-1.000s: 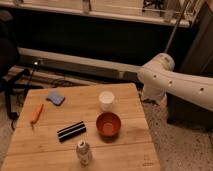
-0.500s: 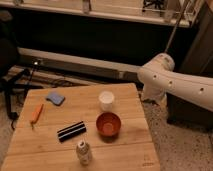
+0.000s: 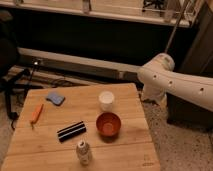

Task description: Pick up the ceramic cup

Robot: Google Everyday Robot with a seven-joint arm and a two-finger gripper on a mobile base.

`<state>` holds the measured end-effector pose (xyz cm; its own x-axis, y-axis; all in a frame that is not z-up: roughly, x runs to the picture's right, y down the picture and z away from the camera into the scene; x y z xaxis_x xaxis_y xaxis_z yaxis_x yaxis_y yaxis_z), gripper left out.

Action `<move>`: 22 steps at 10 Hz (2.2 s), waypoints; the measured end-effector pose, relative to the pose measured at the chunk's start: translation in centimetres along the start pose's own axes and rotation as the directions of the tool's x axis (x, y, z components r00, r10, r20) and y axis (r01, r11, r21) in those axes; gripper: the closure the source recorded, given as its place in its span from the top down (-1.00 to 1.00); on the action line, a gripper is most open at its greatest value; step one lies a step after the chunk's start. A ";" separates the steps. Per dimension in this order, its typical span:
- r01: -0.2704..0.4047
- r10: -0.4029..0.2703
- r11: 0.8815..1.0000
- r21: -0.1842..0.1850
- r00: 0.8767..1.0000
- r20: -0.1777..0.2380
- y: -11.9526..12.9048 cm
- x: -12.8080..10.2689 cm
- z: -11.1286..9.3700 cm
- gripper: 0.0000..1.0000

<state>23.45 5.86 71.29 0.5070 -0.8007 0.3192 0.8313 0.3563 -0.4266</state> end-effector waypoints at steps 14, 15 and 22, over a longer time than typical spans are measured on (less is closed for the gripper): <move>0.295 -0.311 0.895 0.336 0.950 -0.006 -14.9 -1.8 -0.2 0.33; 0.317 -0.334 0.887 0.334 0.943 -0.009 -15.6 -2.5 1.0 0.33; 0.385 -0.412 0.852 0.355 0.911 0.002 -20.6 -4.8 5.4 0.33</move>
<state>5.10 4.96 83.07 0.1196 -0.8752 0.4688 0.9843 0.1664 0.0594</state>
